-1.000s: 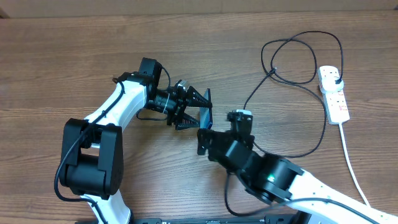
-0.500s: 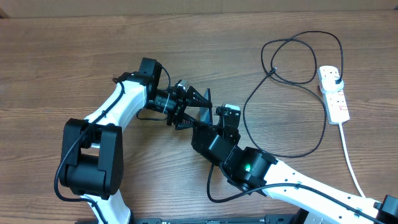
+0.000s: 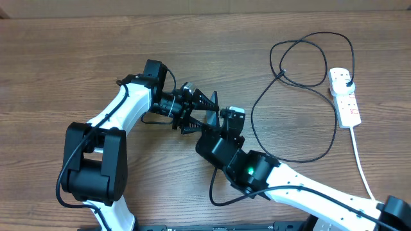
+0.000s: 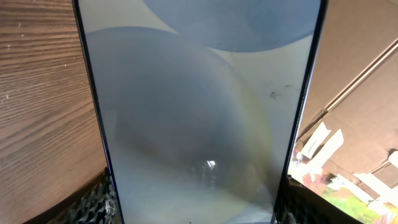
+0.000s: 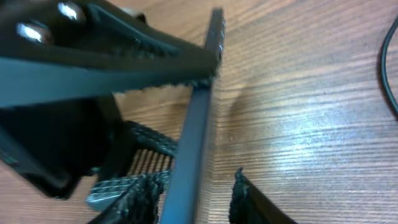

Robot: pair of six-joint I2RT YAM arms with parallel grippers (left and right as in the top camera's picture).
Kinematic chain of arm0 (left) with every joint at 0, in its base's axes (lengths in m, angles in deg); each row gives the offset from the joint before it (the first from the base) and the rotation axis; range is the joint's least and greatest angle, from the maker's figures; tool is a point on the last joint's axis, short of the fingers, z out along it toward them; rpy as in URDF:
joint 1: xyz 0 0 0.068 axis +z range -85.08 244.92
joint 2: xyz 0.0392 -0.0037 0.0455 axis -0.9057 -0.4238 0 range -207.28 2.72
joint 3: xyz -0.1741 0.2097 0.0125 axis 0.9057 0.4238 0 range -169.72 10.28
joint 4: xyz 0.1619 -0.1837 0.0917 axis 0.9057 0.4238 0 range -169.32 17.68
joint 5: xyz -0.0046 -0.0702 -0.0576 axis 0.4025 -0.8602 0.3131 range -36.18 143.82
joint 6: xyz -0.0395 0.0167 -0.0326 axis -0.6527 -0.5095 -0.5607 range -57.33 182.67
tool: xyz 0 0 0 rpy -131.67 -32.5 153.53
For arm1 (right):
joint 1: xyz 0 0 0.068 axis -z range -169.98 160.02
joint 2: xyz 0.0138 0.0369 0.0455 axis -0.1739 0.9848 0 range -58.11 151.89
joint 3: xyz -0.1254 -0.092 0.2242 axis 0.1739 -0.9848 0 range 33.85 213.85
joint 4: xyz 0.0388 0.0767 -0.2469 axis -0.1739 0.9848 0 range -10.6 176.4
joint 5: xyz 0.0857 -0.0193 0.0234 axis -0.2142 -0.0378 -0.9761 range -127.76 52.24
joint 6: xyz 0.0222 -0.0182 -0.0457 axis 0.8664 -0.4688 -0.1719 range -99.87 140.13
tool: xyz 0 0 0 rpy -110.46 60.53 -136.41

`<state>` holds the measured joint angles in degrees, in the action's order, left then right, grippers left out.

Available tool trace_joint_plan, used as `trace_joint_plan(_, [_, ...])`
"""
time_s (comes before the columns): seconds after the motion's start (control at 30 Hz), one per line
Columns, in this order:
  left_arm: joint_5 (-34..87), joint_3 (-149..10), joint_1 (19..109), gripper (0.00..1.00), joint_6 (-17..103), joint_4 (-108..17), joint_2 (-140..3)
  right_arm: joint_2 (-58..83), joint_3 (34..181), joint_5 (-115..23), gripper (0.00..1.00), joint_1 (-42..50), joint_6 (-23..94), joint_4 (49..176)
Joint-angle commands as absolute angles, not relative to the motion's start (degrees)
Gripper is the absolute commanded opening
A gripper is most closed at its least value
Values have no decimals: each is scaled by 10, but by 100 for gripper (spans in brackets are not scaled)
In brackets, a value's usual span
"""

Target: Plug charger to phone and switch on socket

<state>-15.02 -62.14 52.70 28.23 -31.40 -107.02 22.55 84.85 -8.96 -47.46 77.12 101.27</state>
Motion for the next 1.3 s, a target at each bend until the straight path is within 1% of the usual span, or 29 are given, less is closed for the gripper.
trace_joint_plan(0.0, [-182,-635,530,64,277,-316,-1074,237,864,-82,36,-478,771,1005])
trace_joint_plan(0.17, [-182,-635,530,64,277,-316,-1074,237,864,-82,30,-478,771,1000])
trace_joint_plan(0.37, [-180,-635,530,64,277,-316,-1074,237,864,-82,17,-478,771,1000])
trace_joint_plan(0.6, [-180,-635,530,64,277,-316,-1074,236,864,-83,4,-478,771,995])
trace_joint_plan(1.07, [-180,-635,530,68,277,-316,-1074,235,864,-100,4,-478,771,992])
trace_joint_plan(1.2, [-180,-635,530,75,277,-316,-1074,235,864,-99,4,-478,771,994])
trace_joint_plan(1.27, [-180,-635,530,85,277,-316,-1074,233,864,-99,4,-477,771,996])
